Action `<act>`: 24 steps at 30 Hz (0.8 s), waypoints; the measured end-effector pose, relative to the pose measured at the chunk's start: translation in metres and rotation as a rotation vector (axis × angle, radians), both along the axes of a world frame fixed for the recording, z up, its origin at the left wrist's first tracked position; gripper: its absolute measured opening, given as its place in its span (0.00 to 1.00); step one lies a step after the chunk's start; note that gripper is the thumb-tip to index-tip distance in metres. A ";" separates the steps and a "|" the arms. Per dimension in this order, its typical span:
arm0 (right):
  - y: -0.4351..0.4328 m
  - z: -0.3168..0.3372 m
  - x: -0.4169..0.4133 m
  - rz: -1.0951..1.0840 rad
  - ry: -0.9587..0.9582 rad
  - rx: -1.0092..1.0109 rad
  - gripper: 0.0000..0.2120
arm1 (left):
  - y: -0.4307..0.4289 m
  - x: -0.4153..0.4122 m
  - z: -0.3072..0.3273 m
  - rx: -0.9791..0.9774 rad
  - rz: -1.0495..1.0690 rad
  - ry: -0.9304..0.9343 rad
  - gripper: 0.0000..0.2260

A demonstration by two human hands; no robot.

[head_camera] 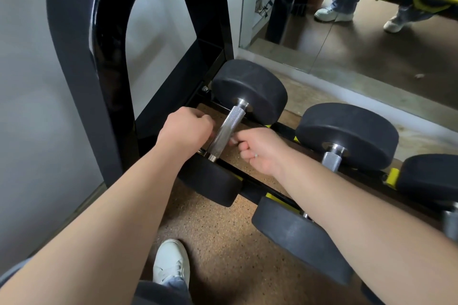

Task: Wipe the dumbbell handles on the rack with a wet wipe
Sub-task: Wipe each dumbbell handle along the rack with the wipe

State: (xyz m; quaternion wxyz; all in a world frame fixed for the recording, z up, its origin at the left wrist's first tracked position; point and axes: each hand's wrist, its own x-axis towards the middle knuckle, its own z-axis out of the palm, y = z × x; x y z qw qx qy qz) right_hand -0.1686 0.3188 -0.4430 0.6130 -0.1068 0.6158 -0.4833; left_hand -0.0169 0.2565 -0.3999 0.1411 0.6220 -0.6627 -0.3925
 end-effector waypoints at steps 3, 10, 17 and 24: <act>-0.004 0.002 -0.008 -0.149 -0.050 -0.104 0.05 | 0.000 0.000 0.001 0.006 -0.010 0.007 0.15; 0.013 0.003 0.018 0.305 0.484 -0.060 0.05 | 0.001 0.001 0.003 -0.023 -0.043 -0.045 0.17; 0.008 0.015 0.000 0.112 0.328 -0.205 0.08 | 0.000 0.007 0.003 -0.189 -0.373 -0.002 0.12; 0.015 0.032 0.000 0.061 0.227 -0.235 0.11 | -0.004 0.004 0.004 -0.343 -0.460 0.153 0.06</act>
